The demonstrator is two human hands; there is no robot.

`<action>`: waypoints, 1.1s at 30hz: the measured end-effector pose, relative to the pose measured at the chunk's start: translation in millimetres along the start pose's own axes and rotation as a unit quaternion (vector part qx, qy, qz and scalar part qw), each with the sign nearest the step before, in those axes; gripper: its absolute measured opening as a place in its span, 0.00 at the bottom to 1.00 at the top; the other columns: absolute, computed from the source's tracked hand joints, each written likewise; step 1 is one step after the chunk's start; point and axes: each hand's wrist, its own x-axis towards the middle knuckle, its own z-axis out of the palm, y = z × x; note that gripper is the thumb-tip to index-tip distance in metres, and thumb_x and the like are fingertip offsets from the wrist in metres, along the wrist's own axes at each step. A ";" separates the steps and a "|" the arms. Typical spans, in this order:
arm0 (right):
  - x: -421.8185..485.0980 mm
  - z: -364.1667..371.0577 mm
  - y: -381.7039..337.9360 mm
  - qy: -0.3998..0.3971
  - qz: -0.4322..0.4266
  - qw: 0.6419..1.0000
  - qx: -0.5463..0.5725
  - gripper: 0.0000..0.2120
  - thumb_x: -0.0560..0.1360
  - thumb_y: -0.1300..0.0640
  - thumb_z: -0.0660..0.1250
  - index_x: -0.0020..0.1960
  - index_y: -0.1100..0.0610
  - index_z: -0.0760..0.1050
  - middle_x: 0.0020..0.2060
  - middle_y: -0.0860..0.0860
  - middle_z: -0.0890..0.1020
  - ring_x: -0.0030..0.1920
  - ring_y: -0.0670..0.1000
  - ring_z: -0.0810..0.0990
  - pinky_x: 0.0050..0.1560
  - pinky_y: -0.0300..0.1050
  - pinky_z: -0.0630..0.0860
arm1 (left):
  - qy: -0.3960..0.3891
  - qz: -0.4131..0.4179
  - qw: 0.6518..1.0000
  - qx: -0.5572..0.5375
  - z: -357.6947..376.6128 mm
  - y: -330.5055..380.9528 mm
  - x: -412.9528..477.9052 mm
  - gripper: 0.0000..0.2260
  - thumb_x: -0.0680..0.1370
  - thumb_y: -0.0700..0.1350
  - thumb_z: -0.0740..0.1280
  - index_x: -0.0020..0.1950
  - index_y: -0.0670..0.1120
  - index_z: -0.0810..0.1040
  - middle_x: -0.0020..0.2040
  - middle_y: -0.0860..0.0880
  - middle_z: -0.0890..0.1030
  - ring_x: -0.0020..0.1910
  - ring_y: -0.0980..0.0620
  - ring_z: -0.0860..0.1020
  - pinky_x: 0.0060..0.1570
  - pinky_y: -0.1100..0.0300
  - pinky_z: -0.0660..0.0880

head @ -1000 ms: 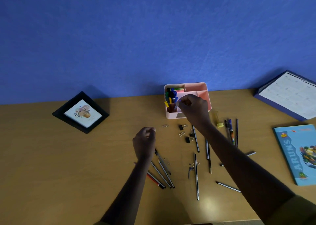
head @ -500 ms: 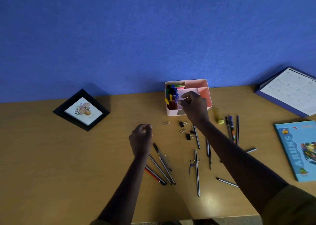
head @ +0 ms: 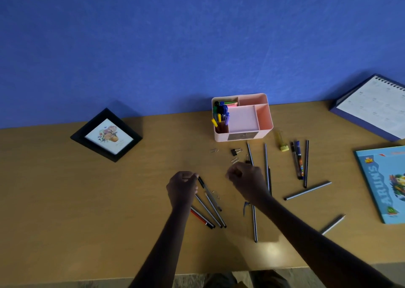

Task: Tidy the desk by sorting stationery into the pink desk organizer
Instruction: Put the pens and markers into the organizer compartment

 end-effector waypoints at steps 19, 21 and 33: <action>-55.8 36.6 14.9 -0.072 -0.015 0.995 -0.065 0.05 0.84 0.57 0.69 0.55 0.55 0.83 0.47 0.47 0.88 0.44 0.43 0.86 0.46 0.43 0.85 | -0.048 -0.058 0.996 0.053 21.5 16.4 6.9 0.05 0.72 0.41 0.80 0.46 0.42 0.89 0.41 0.43 0.88 0.40 0.43 0.88 0.46 0.43 0.87; -55.8 29.9 19.1 -0.059 -0.007 0.997 -0.059 0.04 0.83 0.57 0.71 0.54 0.55 0.83 0.47 0.47 0.87 0.44 0.42 0.86 0.46 0.41 0.85 | -0.053 -0.038 0.995 0.069 22.6 17.4 8.4 0.04 0.73 0.42 0.78 0.44 0.42 0.89 0.41 0.41 0.88 0.42 0.40 0.88 0.47 0.42 0.87; -51.6 -28.8 63.3 0.006 0.042 0.998 -0.041 0.04 0.83 0.61 0.69 0.53 0.55 0.83 0.43 0.45 0.85 0.41 0.42 0.85 0.42 0.45 0.85 | -0.064 0.109 0.989 -0.080 13.3 76.3 0.1 0.08 0.78 0.43 0.76 0.57 0.48 0.87 0.46 0.52 0.89 0.45 0.51 0.88 0.43 0.54 0.88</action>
